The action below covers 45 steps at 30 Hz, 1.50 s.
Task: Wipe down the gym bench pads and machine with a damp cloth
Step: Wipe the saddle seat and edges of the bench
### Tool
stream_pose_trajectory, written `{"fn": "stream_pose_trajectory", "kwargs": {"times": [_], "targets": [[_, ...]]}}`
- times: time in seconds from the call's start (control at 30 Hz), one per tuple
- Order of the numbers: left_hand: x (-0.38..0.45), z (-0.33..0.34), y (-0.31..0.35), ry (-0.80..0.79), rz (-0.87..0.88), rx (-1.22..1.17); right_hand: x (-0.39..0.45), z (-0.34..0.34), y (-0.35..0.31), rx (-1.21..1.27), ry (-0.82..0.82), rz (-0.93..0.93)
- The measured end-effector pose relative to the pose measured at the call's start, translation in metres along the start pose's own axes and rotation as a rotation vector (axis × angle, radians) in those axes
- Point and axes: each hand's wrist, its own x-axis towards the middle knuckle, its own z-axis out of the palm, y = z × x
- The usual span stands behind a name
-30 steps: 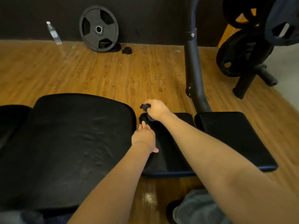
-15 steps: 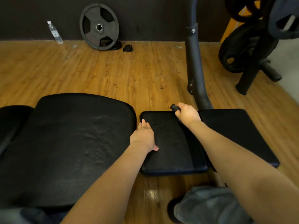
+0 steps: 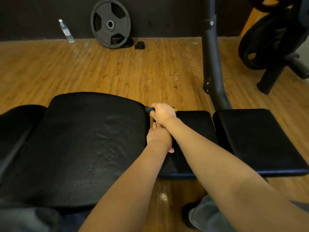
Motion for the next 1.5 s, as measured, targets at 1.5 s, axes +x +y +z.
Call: {"fn": "stream_pose_trajectory", "kwargs": {"times": [1.5], "targets": [[-0.039,0.019,-0.026,0.041,0.153,0.065,-0.245,0.032,0.076,0.855,0.748,0.756]]}}
